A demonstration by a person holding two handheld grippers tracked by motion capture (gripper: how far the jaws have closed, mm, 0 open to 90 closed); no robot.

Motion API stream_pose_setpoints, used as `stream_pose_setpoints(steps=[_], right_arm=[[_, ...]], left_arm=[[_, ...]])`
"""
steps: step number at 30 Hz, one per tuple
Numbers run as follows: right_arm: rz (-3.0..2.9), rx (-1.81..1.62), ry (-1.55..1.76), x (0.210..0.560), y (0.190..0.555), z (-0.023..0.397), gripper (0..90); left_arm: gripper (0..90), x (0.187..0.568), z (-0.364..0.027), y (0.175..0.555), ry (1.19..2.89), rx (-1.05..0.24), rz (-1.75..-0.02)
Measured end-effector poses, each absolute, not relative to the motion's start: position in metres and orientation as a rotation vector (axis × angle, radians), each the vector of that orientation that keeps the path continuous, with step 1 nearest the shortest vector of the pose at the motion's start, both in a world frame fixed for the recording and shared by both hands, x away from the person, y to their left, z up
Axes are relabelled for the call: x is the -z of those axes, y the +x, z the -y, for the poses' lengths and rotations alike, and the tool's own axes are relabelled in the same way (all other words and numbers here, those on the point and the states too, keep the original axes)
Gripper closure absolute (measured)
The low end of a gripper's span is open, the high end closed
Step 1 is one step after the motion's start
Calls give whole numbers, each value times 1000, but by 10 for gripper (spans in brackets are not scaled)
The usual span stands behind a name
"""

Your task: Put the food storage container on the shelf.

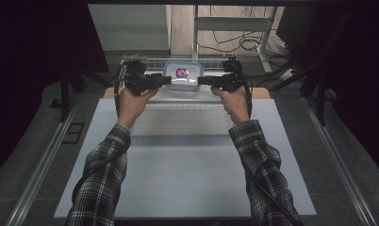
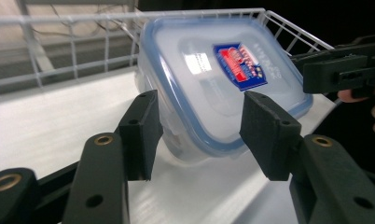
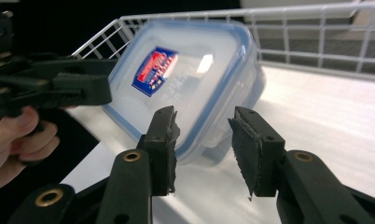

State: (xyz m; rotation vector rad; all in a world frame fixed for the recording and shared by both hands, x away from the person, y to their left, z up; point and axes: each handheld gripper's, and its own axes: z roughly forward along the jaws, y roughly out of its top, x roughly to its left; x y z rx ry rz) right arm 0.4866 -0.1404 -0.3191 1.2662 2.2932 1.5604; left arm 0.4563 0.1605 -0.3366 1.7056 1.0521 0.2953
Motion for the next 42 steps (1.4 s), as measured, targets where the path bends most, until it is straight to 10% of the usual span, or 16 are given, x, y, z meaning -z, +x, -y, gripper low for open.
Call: stream_pose_setpoints(steps=[11, 26, 42], right_arm=[[-2224, -1533, 1293, 317, 493, 140, 584], [-2243, -1518, 1163, 326, 470, 148, 200], [-2286, -1510, 994, 340, 433, 147, 80]], left_arm=[[397, 335, -156, 456, 1696, -389, -1090], [102, 350, -156, 433, 1692, -335, -1024], [22, 361, -153, 384, 1793, -388, -882]])
